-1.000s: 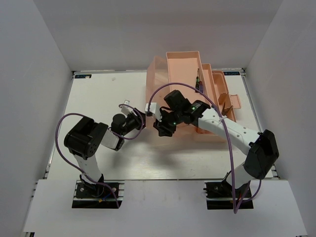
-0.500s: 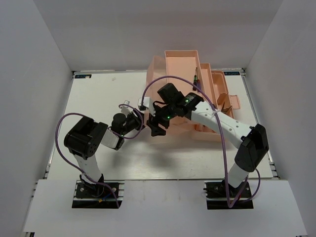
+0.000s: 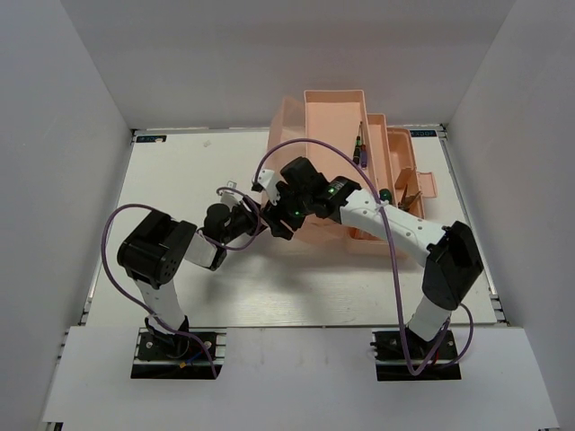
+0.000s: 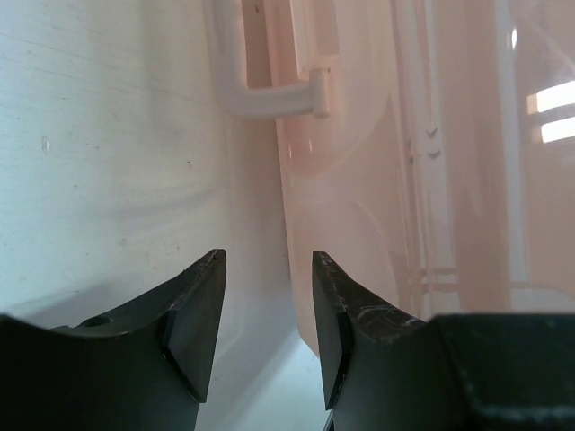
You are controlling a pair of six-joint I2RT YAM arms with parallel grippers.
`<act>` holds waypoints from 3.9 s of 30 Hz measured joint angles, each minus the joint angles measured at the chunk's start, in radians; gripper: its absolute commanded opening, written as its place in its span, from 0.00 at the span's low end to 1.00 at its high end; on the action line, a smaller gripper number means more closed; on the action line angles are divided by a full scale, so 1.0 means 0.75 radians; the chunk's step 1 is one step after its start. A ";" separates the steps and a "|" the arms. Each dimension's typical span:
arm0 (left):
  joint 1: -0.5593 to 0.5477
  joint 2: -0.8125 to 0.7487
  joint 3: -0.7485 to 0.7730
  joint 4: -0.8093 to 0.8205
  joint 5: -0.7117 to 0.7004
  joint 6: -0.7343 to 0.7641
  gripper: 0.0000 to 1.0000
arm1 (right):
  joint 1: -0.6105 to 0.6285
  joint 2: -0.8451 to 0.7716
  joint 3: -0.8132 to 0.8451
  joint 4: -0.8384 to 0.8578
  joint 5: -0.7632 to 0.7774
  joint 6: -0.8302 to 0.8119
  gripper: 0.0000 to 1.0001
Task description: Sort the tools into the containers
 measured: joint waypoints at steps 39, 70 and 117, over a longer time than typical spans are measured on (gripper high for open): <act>-0.004 0.039 0.093 0.052 0.043 -0.012 0.53 | 0.154 -0.165 0.139 -0.030 0.530 0.229 0.87; -0.003 0.057 0.275 -0.094 0.129 0.064 0.51 | -1.174 -0.351 -0.229 0.225 0.914 0.153 0.00; -0.162 -0.045 0.816 -0.330 0.508 0.188 0.51 | -1.430 0.522 0.315 -0.092 -0.607 0.141 0.00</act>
